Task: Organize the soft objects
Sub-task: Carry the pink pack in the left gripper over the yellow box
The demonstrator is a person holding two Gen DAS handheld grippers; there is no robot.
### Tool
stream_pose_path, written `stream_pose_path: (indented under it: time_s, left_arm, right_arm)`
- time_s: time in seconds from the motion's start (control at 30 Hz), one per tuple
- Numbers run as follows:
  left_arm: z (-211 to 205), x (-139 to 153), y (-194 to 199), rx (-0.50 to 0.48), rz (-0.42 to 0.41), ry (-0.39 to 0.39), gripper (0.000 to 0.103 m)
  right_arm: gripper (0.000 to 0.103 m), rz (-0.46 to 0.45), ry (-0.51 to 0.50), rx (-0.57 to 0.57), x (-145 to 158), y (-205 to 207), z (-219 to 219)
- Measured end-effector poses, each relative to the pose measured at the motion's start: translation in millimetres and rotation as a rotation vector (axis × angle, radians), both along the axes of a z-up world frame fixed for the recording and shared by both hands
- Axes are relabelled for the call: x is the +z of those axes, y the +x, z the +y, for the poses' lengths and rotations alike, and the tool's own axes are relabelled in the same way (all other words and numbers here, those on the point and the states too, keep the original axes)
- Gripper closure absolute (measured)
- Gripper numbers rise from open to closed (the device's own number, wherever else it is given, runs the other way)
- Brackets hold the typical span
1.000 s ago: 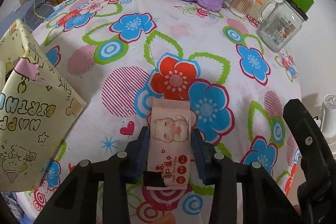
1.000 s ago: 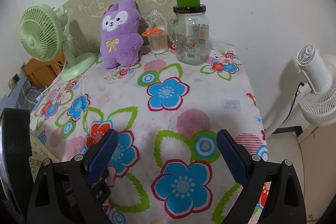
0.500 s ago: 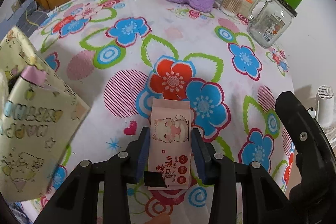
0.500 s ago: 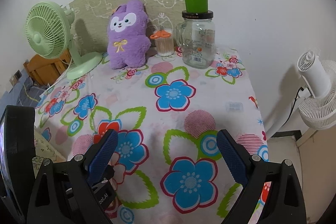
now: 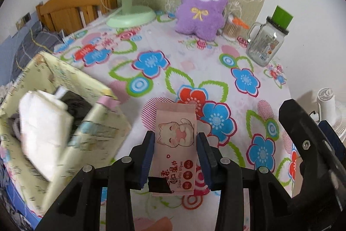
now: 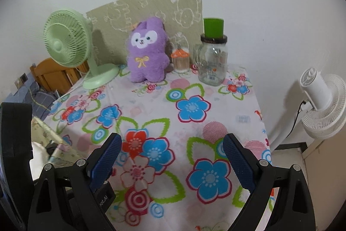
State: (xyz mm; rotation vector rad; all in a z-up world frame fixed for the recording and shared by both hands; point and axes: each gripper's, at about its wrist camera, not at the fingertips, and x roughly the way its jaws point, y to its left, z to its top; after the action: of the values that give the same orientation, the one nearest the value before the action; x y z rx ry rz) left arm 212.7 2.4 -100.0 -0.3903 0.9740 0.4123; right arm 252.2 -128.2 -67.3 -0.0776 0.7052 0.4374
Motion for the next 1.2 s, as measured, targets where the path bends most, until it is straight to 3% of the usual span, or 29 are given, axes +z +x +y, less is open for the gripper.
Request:
stream_pose_path:
  time_s: [0.3,0.73,1.2]
  left_arm:
    - [20.2,37.3,-47.0,-0.008,-0.066,0.057,0.063]
    - [77.2,72.2,-115.1,0.066,-0.139,0.137,0.063]
    - [138.3,61.3,-128.3,0.127,-0.107,0.107,0.062]
  right_arm:
    - [0.007,-0.053,0.021,0.033,32.9,-49.8,21.1]
    - [0.007,-0.104,0.04,0.139,60.7,-112.9,84.0]
    - [0.007,-0.057,0.02,0.211,50.1,-118.5,150.7]
